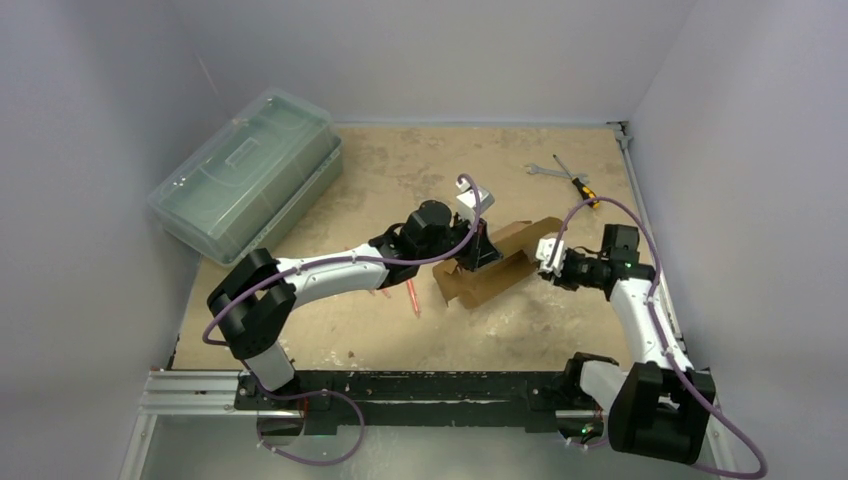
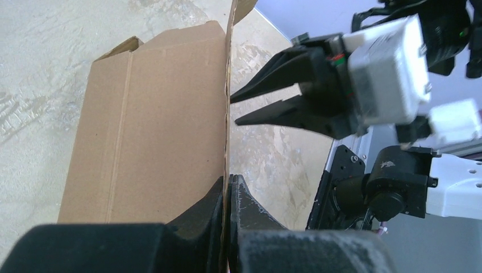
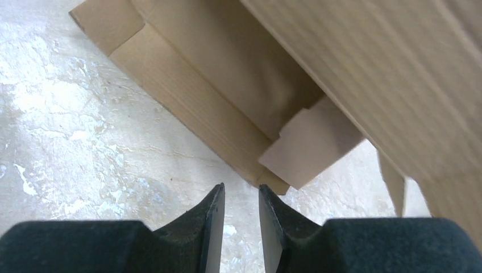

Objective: Fold the paper box
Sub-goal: Fold the paper box at the center of the board.

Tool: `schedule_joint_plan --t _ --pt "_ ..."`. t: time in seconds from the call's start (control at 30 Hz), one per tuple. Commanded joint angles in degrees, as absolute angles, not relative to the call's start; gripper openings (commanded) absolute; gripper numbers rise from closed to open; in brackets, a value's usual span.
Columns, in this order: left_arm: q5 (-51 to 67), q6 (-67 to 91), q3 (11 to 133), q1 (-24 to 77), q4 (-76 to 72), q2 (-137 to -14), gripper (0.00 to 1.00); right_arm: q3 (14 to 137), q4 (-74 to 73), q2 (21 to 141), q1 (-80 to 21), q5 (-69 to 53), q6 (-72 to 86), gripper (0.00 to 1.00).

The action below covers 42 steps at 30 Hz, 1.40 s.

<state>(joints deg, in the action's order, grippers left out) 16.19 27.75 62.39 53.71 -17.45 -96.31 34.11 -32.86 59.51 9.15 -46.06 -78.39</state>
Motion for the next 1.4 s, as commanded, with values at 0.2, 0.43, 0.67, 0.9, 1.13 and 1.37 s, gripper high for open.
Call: schedule_joint_plan --t 0.2,0.43,0.67,0.9,1.13,1.37 --pt "15.5 26.5 61.5 54.0 -17.9 -93.3 0.00 38.9 -35.3 65.3 23.3 -60.0 -73.7 0.35" --pt "14.9 26.7 60.6 54.0 -19.1 -92.5 0.00 37.7 -23.0 64.8 23.6 -58.8 -64.0 0.54" --pt "11.1 25.6 60.2 53.9 -18.5 -91.7 0.00 44.5 -45.2 68.1 24.6 -59.4 -79.8 0.56" --pt "7.2 18.6 64.6 51.0 -12.6 -90.5 0.00 52.5 -57.3 72.6 24.7 -65.1 -82.2 0.59" --pt "8.2 9.6 68.8 45.5 -7.9 -88.7 0.00 54.8 -54.1 77.9 24.7 -74.4 -79.7 0.61" --pt "7.3 -6.6 75.5 44.0 -0.6 -89.2 0.00 50.3 -12.1 75.5 22.5 -59.7 -35.8 0.65"
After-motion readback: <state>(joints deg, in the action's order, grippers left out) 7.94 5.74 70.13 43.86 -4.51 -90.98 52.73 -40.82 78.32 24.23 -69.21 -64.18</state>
